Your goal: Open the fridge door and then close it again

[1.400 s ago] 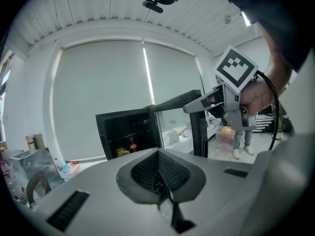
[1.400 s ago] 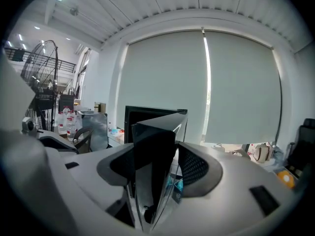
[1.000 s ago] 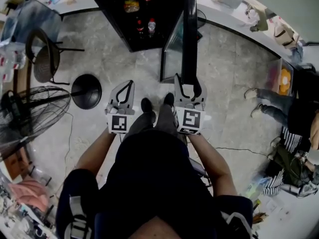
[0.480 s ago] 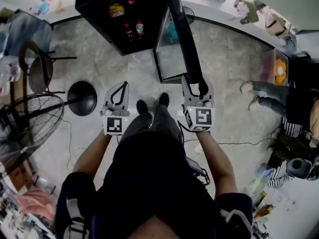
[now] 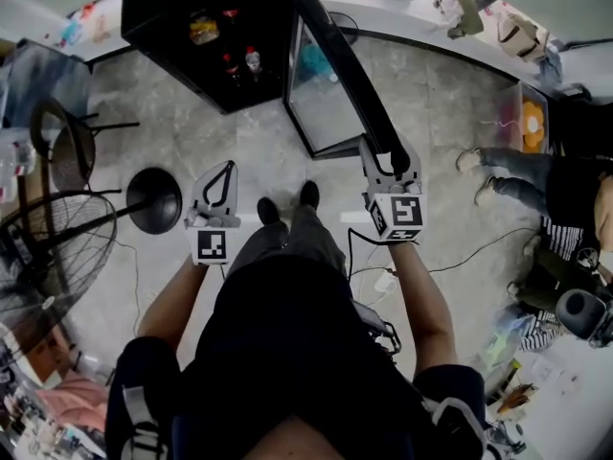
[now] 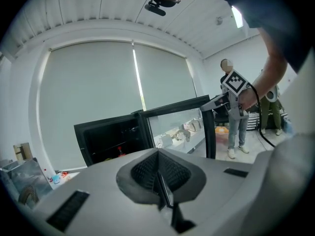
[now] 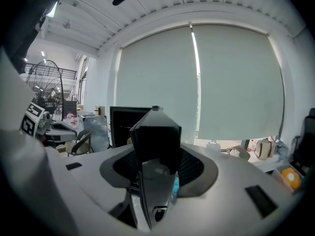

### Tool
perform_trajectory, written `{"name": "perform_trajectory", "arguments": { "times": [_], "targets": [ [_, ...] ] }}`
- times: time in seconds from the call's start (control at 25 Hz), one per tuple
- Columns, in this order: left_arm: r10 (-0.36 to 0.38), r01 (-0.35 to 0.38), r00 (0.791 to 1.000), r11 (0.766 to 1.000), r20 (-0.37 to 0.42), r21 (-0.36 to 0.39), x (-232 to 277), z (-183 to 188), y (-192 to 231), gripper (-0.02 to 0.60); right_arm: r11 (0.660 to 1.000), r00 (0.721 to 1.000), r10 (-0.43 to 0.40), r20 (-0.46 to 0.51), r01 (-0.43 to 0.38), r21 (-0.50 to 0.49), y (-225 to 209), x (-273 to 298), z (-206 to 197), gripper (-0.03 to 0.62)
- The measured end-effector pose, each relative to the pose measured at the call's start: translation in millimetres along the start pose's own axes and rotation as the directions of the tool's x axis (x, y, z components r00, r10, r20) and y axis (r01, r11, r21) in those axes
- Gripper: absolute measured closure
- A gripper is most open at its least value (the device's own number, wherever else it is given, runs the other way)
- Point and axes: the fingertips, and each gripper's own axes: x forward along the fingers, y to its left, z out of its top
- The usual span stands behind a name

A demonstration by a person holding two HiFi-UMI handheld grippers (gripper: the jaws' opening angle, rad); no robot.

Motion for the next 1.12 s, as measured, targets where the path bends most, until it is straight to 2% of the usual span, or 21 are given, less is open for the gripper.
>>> {"name": "perform_trajectory", "arguments": {
  "times": [0.12,0.36,0.76,1.12],
  "targets": [
    [0.009,-0.01,1.0,0.999,-0.012,-0.038,6,-1,-1,0.56,1.0,1.0,-0.014,0.005,0.014,0.008,-19,3,0,0.381],
    [0.013,-0.013,1.0,0.998,-0.004,-0.06,20,5,-5,0.56,1.0,1.0,-0.017,0.005,0.017,0.001,-57,8,0,0.381],
    [-0.013,0.013,1.0,1.0,-0.01,-0.007,39,14,-14,0.56,1.0,1.0,0.02,-0.003,-0.02,-0.011,-116,22,3,0.375],
    [-0.005,0.004,1.0,1.0,-0.012,-0.026,53,20,-15,0.56,0.997,0.997,0.07,0.006,-0.07,-0.026,-142,34,5,0.372]
  ]
}}
